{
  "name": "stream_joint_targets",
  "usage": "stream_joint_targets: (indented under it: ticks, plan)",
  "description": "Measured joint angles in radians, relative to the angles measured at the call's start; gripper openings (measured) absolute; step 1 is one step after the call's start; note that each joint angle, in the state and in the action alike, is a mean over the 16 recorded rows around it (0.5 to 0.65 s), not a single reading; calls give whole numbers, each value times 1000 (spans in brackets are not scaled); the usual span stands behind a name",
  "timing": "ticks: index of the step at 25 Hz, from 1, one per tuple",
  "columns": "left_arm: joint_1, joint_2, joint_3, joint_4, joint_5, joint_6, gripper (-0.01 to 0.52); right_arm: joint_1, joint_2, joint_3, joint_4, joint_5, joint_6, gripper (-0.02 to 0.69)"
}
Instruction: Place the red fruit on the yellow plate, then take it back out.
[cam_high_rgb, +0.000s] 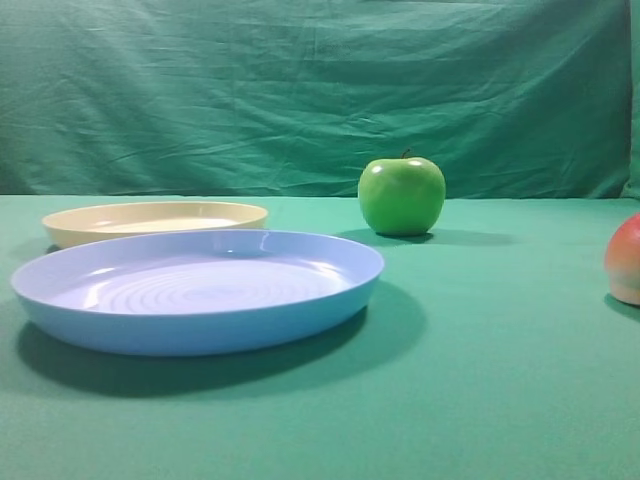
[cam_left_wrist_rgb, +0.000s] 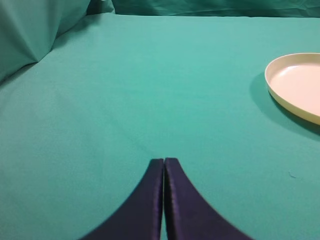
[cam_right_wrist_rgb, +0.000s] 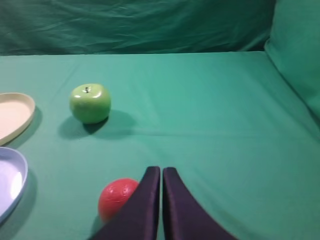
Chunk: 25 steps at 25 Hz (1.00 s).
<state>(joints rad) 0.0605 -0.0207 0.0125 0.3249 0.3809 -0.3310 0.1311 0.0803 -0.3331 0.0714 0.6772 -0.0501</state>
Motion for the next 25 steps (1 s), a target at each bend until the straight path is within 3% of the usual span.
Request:
stream_joint_targets:
  ticks: [12, 25]
  plan:
    - [0, 0, 0, 0, 0, 0, 0, -87, -91, 284, -2, -198, 0, 0]
    - [0, 0, 0, 0, 0, 0, 0, -87, -91, 355, -2, -280, 0, 0]
